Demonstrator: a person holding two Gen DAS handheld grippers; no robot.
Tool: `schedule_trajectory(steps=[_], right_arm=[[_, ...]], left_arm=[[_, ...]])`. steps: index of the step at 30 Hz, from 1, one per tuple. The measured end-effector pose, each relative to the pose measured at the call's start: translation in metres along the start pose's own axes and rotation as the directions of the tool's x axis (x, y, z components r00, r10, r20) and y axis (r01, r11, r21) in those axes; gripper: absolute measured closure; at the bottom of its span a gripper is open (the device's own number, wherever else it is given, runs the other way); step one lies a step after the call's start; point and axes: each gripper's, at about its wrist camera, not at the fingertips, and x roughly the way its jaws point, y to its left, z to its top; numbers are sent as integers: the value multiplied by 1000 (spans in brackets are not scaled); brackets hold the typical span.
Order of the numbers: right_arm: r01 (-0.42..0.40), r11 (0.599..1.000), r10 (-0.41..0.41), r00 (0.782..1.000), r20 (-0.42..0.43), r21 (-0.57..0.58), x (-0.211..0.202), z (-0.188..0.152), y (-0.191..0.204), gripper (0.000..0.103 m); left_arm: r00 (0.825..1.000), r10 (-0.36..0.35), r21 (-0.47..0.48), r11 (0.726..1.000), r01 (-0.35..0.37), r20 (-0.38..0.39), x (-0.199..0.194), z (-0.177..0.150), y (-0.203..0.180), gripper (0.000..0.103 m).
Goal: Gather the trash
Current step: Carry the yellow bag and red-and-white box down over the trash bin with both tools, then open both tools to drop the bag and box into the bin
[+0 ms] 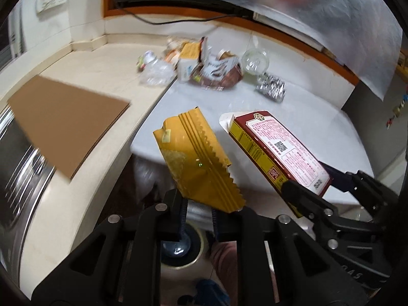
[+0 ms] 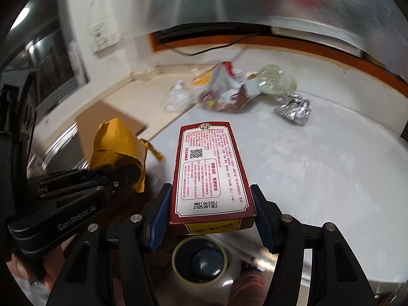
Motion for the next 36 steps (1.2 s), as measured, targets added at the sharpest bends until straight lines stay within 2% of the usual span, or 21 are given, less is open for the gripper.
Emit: schedule_trajectory(steps=[5, 9, 15, 18, 23, 25, 26, 28, 30, 36], right_arm=[[-50, 995, 44, 996, -76, -85, -11, -42, 29, 43], [-108, 985, 84, 982, -169, -134, -4, -77, 48, 43], [-138, 977, 86, 951, -296, -161, 37, -124, 67, 43], [-150, 974, 83, 933, -349, -169, 59, -148, 73, 43], [-171, 976, 96, 895, -436, -136, 106, -173, 69, 43], [-184, 978, 114, 870, -479, -101, 128, -185, 61, 43], [-205, 976, 141, 848, -511, -72, 143, -182, 51, 43], [-201, 979, 150, 817, -557, -31, 170, -193, 40, 43], [-196, 981, 152, 798, -583, -13, 192, -202, 36, 43], [-162, 987, 121, 765, -633, -7, 242, -220, 30, 43]], left_arm=[[997, 60, -25, 998, -62, -53, -8, -51, 16, 90], [989, 80, -42, 995, -86, -123, 3, -88, 31, 90], [964, 94, -74, 990, -116, -250, 42, -144, 50, 90], [945, 106, -61, 990, -131, -310, 67, -167, 54, 90], [906, 106, -46, 990, -136, -411, 113, -197, 61, 90], [891, 107, -46, 989, -141, -441, 129, -206, 63, 90], [884, 97, -53, 989, -136, -458, 138, -212, 66, 90], [877, 90, -53, 990, -130, -472, 153, -215, 67, 90], [873, 103, -31, 991, -133, -476, 169, -216, 69, 90], [851, 136, 18, 989, -147, -507, 196, -228, 68, 90]])
